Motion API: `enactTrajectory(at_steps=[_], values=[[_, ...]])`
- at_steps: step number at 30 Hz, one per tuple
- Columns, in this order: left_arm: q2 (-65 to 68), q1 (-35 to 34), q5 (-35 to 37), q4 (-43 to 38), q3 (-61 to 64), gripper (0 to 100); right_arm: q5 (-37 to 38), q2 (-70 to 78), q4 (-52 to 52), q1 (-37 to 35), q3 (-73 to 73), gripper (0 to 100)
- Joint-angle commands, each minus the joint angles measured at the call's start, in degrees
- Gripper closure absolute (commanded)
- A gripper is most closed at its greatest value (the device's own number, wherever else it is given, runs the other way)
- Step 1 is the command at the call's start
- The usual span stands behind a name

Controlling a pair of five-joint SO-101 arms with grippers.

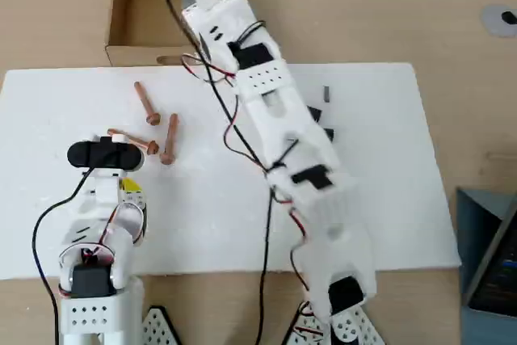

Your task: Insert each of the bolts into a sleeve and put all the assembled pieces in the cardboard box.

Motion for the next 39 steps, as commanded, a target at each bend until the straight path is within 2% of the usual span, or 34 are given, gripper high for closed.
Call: enactTrajectory(at_steps=[1,9,15,36,39], values=[[-0.3,0.5,-0.3,0.2,0.7,100,4.7,8.0,-0.8,0.9,-14.5,98.7],[-0.3,0.5,-0.3,0.2,0.7,100,7.3,22.2,11.2,0.9,-34.3,98.4],[-0.3,0.5,-0.3,0.2,0.7,100,7.3,27.5,16.9,0.9,-43.0,86.0],[-0.3,0.5,-0.3,0.3,0.7,100,7.1,28.9,18.7,1.0,-47.0,85.3],[-0.3,0.5,-0.3,0.3,0.7,100,7.0,28.7,21.6,0.7,-49.8,85.3]])
